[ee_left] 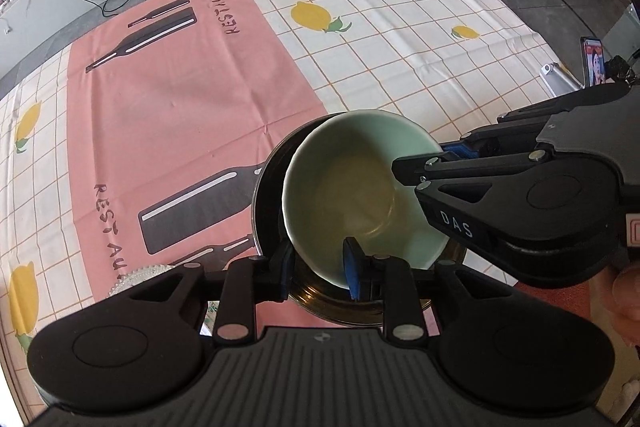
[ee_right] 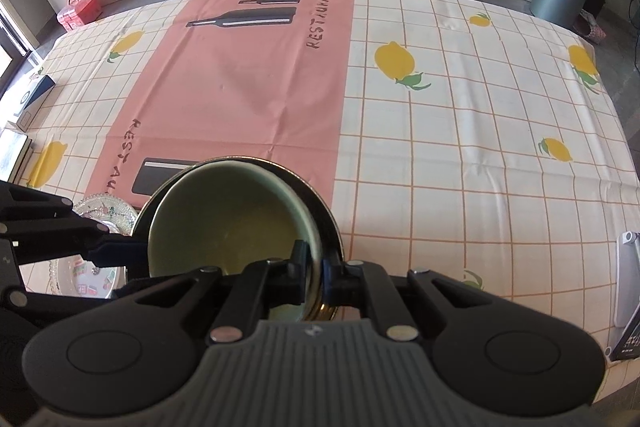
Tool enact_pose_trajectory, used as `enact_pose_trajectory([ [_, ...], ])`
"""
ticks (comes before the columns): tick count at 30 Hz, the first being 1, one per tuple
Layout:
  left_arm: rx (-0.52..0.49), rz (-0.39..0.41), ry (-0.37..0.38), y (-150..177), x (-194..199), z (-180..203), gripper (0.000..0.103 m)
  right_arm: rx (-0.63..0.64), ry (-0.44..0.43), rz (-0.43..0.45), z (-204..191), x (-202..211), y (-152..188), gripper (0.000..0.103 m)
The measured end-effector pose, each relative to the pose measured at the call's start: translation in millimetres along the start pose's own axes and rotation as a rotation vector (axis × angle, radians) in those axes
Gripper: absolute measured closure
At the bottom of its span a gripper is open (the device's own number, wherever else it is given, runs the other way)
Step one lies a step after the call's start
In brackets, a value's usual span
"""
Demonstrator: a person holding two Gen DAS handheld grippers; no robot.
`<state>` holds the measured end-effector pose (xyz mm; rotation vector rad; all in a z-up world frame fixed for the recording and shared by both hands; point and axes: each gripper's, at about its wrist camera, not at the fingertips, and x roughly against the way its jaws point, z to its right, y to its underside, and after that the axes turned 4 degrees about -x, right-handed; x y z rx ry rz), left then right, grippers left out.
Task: Organize plates and bowls
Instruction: 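Lift the pale green bowl with both tools and lower it into the blue bowl, then open both tools to release the pale green bowl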
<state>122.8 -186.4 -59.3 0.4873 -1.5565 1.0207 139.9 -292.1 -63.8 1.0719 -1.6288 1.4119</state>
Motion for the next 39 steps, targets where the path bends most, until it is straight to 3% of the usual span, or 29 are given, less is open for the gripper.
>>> enact_pose_trajectory([
  [9, 0.023, 0.048, 0.043, 3.6, 13.3, -8.8, 0.073, 0.019, -0.002, -0.016, -1.7, -1.5, -2.8, 0.097],
  [12, 0.017, 0.113, 0.037, 5.4, 27.5, -10.2, 0.065, 0.029, 0.008, -0.015, -3.1, -3.1, -2.3, 0.099],
  [21, 0.084, 0.191, 0.047, 11.2, 39.6, -27.5, 0.059, 0.009, 0.010, -0.020, -3.4, -1.1, -4.6, 0.096],
  [36, 0.252, 0.256, 0.107, 38.7, 33.0, -53.1, 0.059, -0.004, -0.002, 0.015, 1.7, 20.4, -0.8, 0.097],
  [39, 0.264, 0.265, 0.124, 42.9, 31.4, -54.5, 0.065, -0.008, -0.003, 0.012, 2.3, 19.9, 1.6, 0.098],
])
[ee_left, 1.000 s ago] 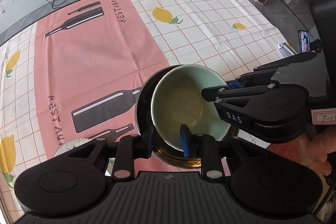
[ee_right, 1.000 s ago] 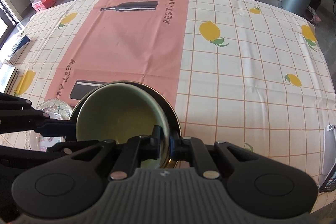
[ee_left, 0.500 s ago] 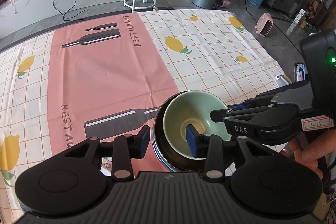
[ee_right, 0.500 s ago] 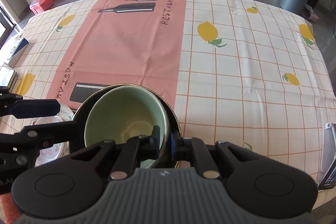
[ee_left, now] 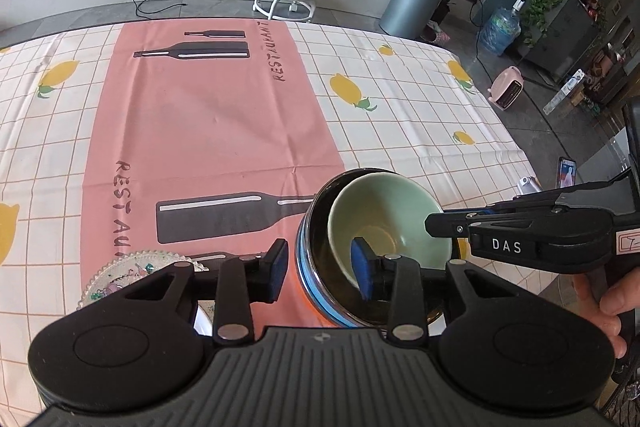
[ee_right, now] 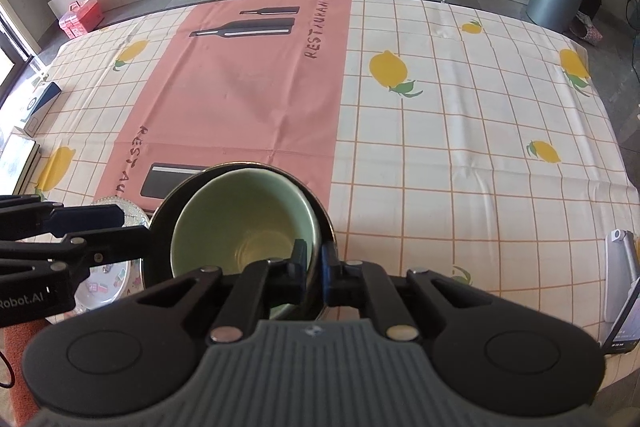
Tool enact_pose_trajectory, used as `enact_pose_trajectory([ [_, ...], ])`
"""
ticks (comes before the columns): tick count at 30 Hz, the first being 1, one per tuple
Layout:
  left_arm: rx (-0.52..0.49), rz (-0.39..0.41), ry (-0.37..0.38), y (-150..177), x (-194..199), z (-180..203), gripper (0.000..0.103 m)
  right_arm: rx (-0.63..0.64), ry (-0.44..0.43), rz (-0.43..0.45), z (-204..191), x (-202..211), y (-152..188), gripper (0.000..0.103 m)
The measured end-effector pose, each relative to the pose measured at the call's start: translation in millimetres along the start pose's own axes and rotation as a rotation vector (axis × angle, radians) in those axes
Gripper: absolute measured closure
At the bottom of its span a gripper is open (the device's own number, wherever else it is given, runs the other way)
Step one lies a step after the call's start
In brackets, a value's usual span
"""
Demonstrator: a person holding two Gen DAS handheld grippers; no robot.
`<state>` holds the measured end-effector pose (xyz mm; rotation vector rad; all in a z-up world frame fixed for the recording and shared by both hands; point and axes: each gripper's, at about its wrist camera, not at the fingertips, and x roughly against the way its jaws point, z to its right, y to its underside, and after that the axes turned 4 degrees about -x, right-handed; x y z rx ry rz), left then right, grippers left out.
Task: Organize plates and bowls
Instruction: 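Open both tools to release the pale green bowl, then close both tools on the rim of the nested bowl stack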
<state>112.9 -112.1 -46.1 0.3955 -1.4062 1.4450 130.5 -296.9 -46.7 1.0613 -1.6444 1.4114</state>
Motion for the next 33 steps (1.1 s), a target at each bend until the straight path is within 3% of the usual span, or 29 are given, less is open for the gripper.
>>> enact_pose_trajectory([
  [4, 0.016, -0.004, 0.020, 2.8, -1.6, -1.3, 0.065, -0.002, -0.005, -0.025, -1.4, -5.5, 4.6, 0.098],
  [12, 0.048, 0.025, 0.017, 6.4, 6.1, -5.1, 0.065, 0.044, 0.023, 0.011, -11.0, -2.9, 7.5, 0.096],
  [14, 0.061, 0.035, 0.018, 6.3, 8.5, -7.5, 0.063, 0.049, 0.020, 0.036, -11.8, 4.1, 8.5, 0.082],
  [17, 0.086, 0.074, 0.019, 6.1, 13.3, -9.9, 0.048, 0.053, 0.013, 0.092, -12.4, 18.5, 10.8, 0.066],
  [19, 0.101, 0.107, 0.015, 7.0, 17.0, -10.5, 0.037, 0.041, 0.013, 0.128, -10.5, 25.9, 12.7, 0.061],
  [26, 0.180, 0.201, 0.020, 15.4, 20.8, -13.2, 0.025, -0.166, -0.017, 0.202, 15.2, 33.7, 27.1, 0.040],
  [33, 0.312, 0.197, 0.041, 26.5, -2.0, -21.8, 0.022, -0.469, -0.118, 0.170, 44.1, 5.2, 50.3, 0.040],
])
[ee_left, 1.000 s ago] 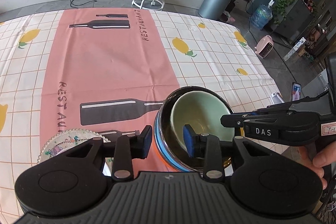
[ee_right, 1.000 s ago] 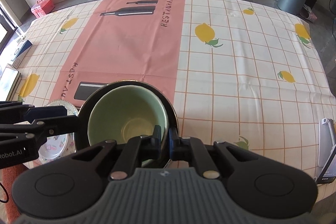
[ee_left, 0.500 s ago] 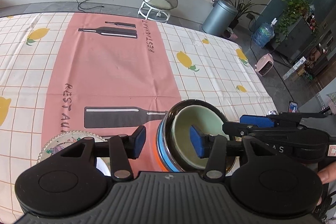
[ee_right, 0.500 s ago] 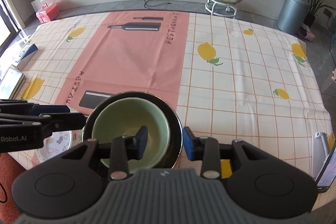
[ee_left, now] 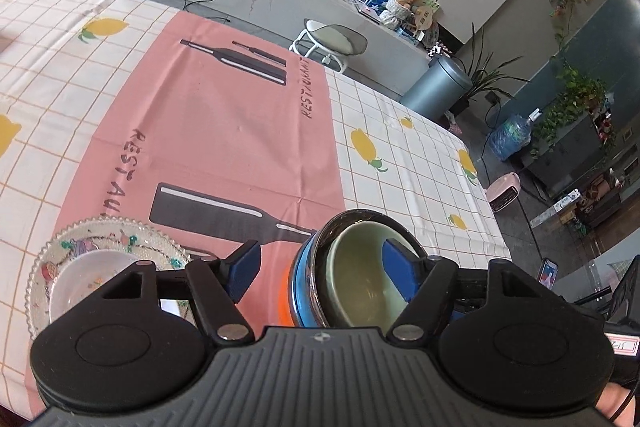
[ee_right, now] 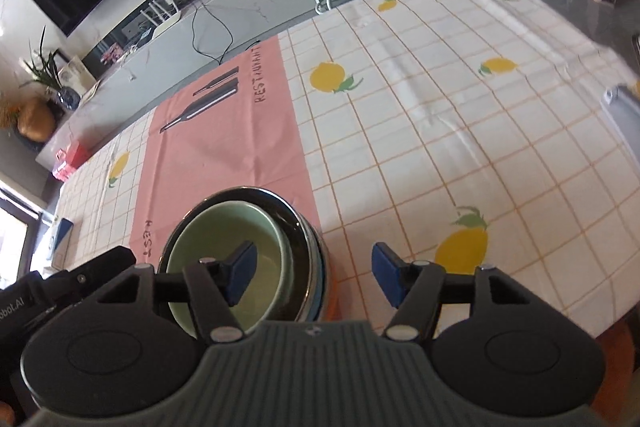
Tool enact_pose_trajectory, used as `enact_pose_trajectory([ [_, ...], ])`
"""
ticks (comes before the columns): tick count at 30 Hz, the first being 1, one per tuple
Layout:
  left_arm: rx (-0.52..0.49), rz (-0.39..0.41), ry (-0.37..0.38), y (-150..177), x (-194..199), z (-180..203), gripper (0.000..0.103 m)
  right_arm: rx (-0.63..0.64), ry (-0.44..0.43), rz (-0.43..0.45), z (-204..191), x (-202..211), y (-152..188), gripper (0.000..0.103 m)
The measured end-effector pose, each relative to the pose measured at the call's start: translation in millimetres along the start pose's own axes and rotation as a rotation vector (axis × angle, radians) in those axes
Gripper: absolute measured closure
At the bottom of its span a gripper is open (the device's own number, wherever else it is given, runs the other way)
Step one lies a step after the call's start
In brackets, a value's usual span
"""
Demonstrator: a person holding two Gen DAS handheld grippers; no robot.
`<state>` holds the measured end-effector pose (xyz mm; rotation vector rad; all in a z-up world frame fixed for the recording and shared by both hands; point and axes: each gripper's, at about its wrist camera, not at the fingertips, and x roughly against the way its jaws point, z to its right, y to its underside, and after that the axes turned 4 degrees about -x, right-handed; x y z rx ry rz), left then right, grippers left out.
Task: Organize plates and bowls
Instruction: 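Close both tools on the rim of the nested bowl stack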
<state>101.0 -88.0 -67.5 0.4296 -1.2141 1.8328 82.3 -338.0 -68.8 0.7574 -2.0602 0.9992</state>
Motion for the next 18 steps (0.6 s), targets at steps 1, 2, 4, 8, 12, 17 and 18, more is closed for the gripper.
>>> enact_pose_trajectory([
  [1, 0.013, -0.004, -0.002, 1.7, -2.8, -1.2, 0.021, -0.029, -0.006, -0.004, 3.5, -3.7, 3.1, 0.040],
  [2, 0.023, -0.009, -0.002, 3.8, -5.1, -2.3, 0.022, -0.050, -0.009, -0.008, 6.7, -6.4, 5.4, 0.040],
  [4, 0.032, -0.022, -0.002, 5.0, -9.8, -3.1, 0.022, -0.099, -0.024, -0.023, 14.0, -14.0, 10.3, 0.040],
  [8, 0.044, -0.039, -0.014, 9.8, -16.5, -4.9, 0.022, -0.166, -0.052, -0.041, 24.0, -23.9, 14.7, 0.039],
  [12, 0.061, -0.060, -0.006, 12.0, -22.8, -6.0, 0.022, -0.173, -0.062, -0.052, 25.4, -27.9, 13.7, 0.039],
  [17, 0.064, -0.091, -0.005, 15.6, -33.8, -2.5, 0.022, -0.209, -0.110, -0.093, 27.9, -36.7, 13.3, 0.039],
  [18, 0.066, -0.095, -0.006, 15.9, -35.1, -2.8, 0.022, -0.207, -0.108, -0.097, 27.5, -39.1, 13.3, 0.039],
])
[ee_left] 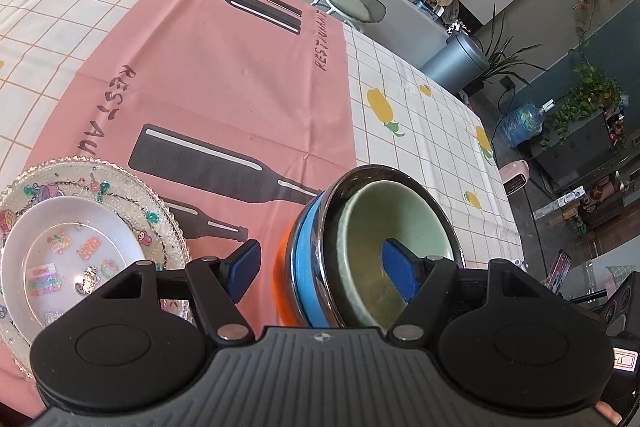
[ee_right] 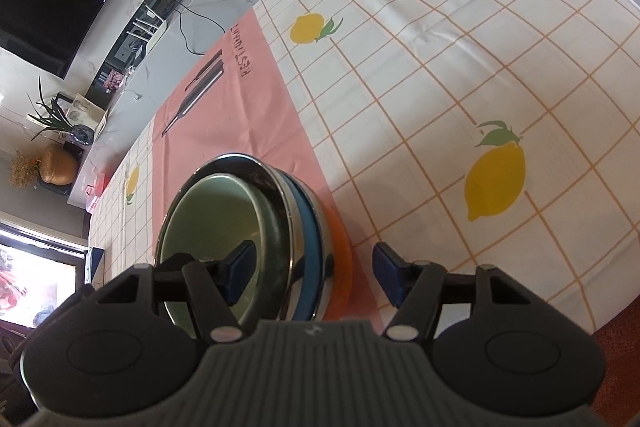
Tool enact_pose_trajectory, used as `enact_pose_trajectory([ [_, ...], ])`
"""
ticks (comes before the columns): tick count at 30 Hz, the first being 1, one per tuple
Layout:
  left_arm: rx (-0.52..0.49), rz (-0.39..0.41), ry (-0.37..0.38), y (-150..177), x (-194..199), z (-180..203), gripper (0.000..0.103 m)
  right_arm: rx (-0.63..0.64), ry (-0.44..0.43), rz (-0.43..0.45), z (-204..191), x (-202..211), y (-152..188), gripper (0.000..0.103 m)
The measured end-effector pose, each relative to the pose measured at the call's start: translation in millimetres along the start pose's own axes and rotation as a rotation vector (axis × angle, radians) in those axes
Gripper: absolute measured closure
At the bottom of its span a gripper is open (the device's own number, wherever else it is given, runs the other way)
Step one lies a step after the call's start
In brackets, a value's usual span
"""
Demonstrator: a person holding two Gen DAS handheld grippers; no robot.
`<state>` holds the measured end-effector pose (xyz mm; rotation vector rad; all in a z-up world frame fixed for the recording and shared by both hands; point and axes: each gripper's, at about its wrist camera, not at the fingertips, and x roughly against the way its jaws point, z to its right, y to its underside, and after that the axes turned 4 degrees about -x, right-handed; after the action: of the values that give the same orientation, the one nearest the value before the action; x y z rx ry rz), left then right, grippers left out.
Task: Organize plates and bowls
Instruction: 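Close both tools on the rim of the nested bowl stack, then carry the nested bowls with both tools and lower them onto the plate stack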
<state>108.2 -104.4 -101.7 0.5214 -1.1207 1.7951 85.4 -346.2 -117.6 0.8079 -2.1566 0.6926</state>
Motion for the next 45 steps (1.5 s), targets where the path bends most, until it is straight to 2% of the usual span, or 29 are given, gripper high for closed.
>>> enact_pose_trajectory([
  [11, 0.032, -0.064, -0.003, 1.6, -17.0, 0.4, 0.023, -0.013, -0.016, -0.040, 5.7, -12.6, -1.0, 0.039],
  [18, 0.021, -0.097, -0.015, 2.4, -24.7, 2.6, 0.033, -0.007, -0.039, -0.054, 6.0, -14.2, -3.2, 0.046],
  [22, 0.009, -0.107, -0.035, 2.2, -26.7, 4.3, 0.047, -0.004, -0.045, -0.058, 5.1, -14.7, -3.1, 0.049],
  [35, -0.026, -0.100, -0.033, -0.7, -27.0, 9.6, 0.046, -0.014, -0.011, -0.059, 5.9, -13.5, -3.2, 0.059],
  [45, -0.024, -0.095, -0.037, -0.8, -21.9, 6.8, 0.046, -0.020, 0.004, -0.066, 2.3, -13.1, 2.3, 0.061],
])
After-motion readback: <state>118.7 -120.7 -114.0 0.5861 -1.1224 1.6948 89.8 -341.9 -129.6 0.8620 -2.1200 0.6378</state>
